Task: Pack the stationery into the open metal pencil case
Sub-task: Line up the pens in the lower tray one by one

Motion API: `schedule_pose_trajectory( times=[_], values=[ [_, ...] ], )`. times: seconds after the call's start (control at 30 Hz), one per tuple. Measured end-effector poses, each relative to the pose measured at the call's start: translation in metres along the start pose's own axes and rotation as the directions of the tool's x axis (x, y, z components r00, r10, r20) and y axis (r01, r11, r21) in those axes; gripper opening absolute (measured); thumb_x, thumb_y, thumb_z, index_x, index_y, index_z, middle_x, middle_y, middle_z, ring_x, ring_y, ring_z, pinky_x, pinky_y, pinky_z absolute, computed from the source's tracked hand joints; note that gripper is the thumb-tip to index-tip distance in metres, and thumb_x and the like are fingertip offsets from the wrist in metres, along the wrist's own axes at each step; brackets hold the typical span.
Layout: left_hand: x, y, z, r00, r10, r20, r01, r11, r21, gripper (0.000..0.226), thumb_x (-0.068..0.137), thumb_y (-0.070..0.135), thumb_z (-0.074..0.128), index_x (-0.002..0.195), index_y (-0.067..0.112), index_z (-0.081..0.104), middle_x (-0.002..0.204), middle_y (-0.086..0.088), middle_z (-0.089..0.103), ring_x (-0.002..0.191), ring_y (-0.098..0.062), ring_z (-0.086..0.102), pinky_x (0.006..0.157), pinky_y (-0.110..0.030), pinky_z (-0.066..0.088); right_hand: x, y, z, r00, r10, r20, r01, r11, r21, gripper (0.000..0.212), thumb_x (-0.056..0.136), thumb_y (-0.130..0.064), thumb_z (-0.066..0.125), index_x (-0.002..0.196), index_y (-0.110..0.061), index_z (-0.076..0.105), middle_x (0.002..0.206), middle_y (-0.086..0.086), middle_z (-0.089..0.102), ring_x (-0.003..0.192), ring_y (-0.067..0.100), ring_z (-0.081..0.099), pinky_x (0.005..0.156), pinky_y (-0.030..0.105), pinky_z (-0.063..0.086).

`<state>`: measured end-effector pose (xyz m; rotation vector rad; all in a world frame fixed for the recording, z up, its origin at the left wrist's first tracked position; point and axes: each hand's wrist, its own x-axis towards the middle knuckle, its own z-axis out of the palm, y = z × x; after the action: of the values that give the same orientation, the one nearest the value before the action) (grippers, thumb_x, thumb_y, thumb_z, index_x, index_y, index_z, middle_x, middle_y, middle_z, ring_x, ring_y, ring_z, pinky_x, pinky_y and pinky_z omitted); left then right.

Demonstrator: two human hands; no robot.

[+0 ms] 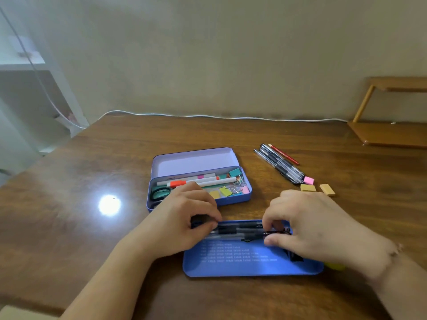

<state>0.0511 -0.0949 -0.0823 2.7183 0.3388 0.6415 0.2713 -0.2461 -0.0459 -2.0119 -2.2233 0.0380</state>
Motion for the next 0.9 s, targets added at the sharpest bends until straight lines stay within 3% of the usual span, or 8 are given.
schedule_pose_trajectory(
  times=[0.13, 0.3, 0.5, 0.63, 0.7, 0.77, 0.83, 0.9],
  values=[
    [-0.001, -0.001, -0.001, 1.000, -0.023, 0.019, 0.023, 0.999, 0.032, 0.011, 0.082, 0.024, 0.071, 0.086, 0.034, 0.075, 0.090, 0.022, 0.065, 0.091, -0.008, 0.051, 0.082, -0.035, 0.046, 0.004, -0.002, 0.003, 0.999, 0.032, 0.022, -0.032, 0.999, 0.025, 0.026, 0.079, -0.063, 0.058, 0.089, -0.039, 0.058, 0.080, -0.020, 0.056, 0.081, 0.002, 0.050, 0.067, 0.021, 0.043],
    [-0.001, -0.001, -0.002, 0.999, -0.041, 0.033, 0.039, 0.997, 0.066, 0.014, 0.077, 0.023, 0.067, 0.083, 0.034, 0.073, 0.087, 0.021, 0.065, 0.089, -0.008, 0.050, 0.081, -0.038, 0.045, 0.006, -0.003, 0.005, 0.997, 0.077, 0.019, -0.078, 0.995, 0.054, 0.028, 0.079, -0.064, 0.058, 0.092, -0.040, 0.053, 0.077, -0.018, 0.055, 0.076, 0.002, 0.052, 0.061, 0.019, 0.038],
    [-0.002, 0.000, -0.001, 0.998, -0.028, 0.061, 0.024, 0.997, 0.074, 0.019, 0.077, 0.051, 0.071, 0.091, 0.038, 0.071, 0.093, 0.023, 0.061, 0.093, -0.006, 0.048, 0.084, -0.037, 0.043, 0.009, -0.007, 0.009, 0.997, 0.075, 0.017, -0.076, 0.991, 0.109, 0.026, 0.080, -0.063, 0.057, 0.088, -0.040, 0.049, 0.079, -0.015, 0.056, 0.075, 0.003, 0.052, 0.059, 0.019, 0.035],
    [-0.002, 0.001, -0.002, 0.998, -0.017, 0.060, 0.013, 0.998, 0.065, 0.018, 0.077, 0.053, 0.072, 0.088, 0.038, 0.071, 0.093, 0.025, 0.058, 0.094, -0.004, 0.048, 0.086, -0.037, 0.044, 0.008, 0.004, 0.004, 0.991, 0.136, -0.010, -0.133, 0.979, 0.157, 0.037, 0.075, -0.071, 0.053, 0.093, -0.040, 0.059, 0.077, -0.016, 0.058, 0.074, 0.002, 0.055, 0.062, 0.022, 0.044],
    [-0.003, 0.001, -0.003, 0.998, -0.011, 0.054, 0.007, 0.998, 0.067, 0.017, 0.078, 0.050, 0.071, 0.088, 0.037, 0.071, 0.093, 0.024, 0.058, 0.094, -0.005, 0.048, 0.085, -0.038, 0.044, 0.010, 0.024, 0.004, 0.944, 0.268, -0.193, -0.217, 0.943, 0.251, 0.036, 0.075, -0.067, 0.055, 0.091, -0.036, 0.066, 0.074, -0.014, 0.060, 0.070, 0.003, 0.056, 0.058, 0.025, 0.046],
    [-0.005, 0.001, -0.006, 0.999, -0.010, 0.047, 0.008, 0.998, 0.059, 0.015, 0.078, 0.048, 0.072, 0.088, 0.037, 0.071, 0.093, 0.023, 0.058, 0.093, -0.005, 0.048, 0.085, -0.037, 0.044, 0.014, 0.050, 0.008, 0.840, 0.408, -0.357, -0.345, 0.910, 0.230, 0.025, 0.080, -0.053, 0.063, 0.092, -0.032, 0.071, 0.076, -0.012, 0.059, 0.070, 0.008, 0.055, 0.052, 0.026, 0.040],
    [-0.006, 0.001, -0.009, 0.999, -0.013, 0.048, 0.011, 0.999, 0.043, 0.014, 0.075, 0.044, 0.074, 0.087, 0.036, 0.072, 0.093, 0.023, 0.058, 0.092, -0.006, 0.050, 0.086, -0.037, 0.044, 0.020, 0.068, 0.015, 0.782, 0.508, -0.360, -0.494, 0.858, 0.139, 0.025, 0.081, -0.047, 0.068, 0.100, -0.032, 0.072, 0.084, -0.011, 0.058, 0.074, 0.010, 0.052, 0.051, 0.022, 0.033],
    [-0.006, 0.001, -0.011, 0.999, -0.017, 0.040, 0.015, 0.999, 0.038, 0.013, 0.074, 0.039, 0.075, 0.086, 0.035, 0.072, 0.093, 0.022, 0.059, 0.091, -0.008, 0.051, 0.086, -0.036, 0.045, 0.026, 0.074, 0.022, 0.776, 0.549, -0.311, -0.552, 0.829, 0.087, 0.030, 0.080, -0.050, 0.069, 0.105, -0.032, 0.072, 0.091, -0.011, 0.058, 0.079, 0.009, 0.050, 0.051, 0.022, 0.032]
  ],
)
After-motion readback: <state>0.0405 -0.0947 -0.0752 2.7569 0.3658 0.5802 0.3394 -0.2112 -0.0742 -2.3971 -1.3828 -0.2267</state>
